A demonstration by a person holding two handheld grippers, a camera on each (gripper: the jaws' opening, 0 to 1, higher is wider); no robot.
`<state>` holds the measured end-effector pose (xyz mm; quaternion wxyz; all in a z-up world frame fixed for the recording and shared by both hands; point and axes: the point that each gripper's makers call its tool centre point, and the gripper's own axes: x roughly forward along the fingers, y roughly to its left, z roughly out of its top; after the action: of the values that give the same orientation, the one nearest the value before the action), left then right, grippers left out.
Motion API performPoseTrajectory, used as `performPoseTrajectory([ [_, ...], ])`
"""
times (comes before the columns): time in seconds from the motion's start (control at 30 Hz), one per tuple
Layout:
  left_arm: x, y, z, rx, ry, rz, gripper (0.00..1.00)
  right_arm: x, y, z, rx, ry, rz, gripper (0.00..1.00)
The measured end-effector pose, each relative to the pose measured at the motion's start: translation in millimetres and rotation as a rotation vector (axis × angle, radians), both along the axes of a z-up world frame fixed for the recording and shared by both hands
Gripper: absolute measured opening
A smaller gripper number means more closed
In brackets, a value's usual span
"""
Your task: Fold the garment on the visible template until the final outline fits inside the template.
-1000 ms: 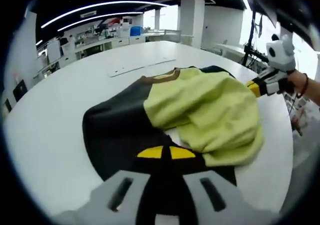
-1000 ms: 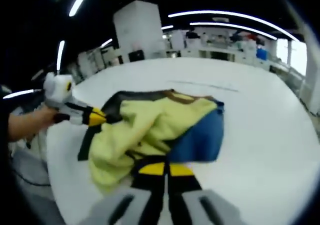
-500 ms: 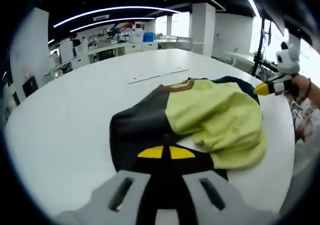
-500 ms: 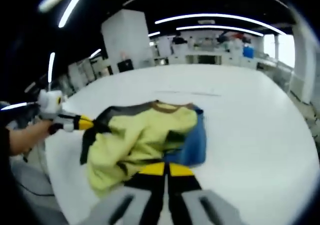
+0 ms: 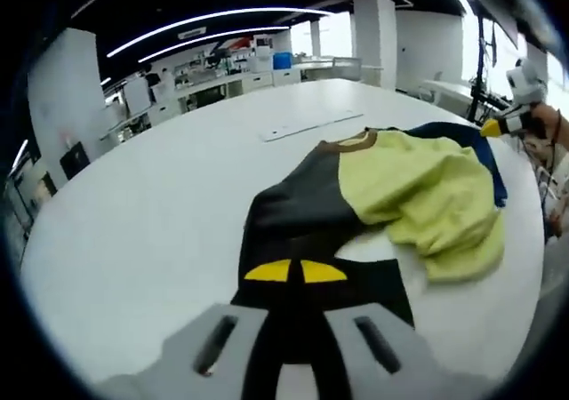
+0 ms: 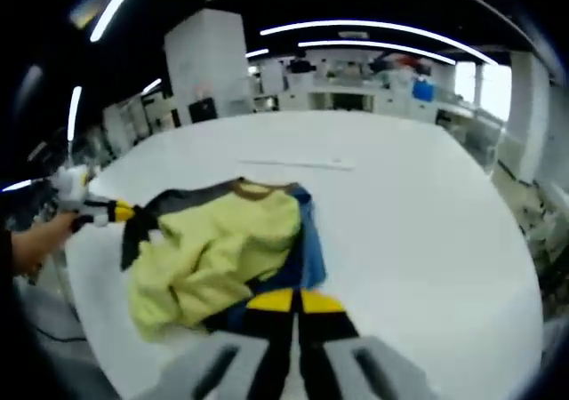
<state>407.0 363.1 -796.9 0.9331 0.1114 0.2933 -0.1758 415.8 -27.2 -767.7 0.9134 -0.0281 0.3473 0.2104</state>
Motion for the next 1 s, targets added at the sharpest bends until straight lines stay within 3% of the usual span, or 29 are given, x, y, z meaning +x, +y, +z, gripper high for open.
performPoseTrajectory([
  [0.13, 5.3, 24.9, -5.6, 0.145, -0.016, 0.013, 0.00, 6.4, -21.9, 0.8, -0.018, 0.000, -0.038, 0.00],
  [0.23, 8.3, 27.3, -6.2, 0.093, -0.011, 0.029, 0.00, 8.0, -29.4, 0.8, -0.037, -0.002, -0.058, 0.00],
  [0.57, 22.9, 59.8, -2.3, 0.113, -0.012, 0.081, 0.00, 36.3, -70.8, -13.5, -0.173, 0.020, -0.096, 0.00],
  [0.73, 33.0, 73.1, 2.8, 0.069, -0.023, 0.111, 0.00, 52.5, -84.6, -17.7, -0.220, 0.010, -0.129, 0.00],
  [1.0, 38.7, 82.9, -2.1, 0.031, -0.012, 0.164, 0.00, 72.6, -97.3, -41.3, -0.278, 0.046, -0.178, 0.00],
])
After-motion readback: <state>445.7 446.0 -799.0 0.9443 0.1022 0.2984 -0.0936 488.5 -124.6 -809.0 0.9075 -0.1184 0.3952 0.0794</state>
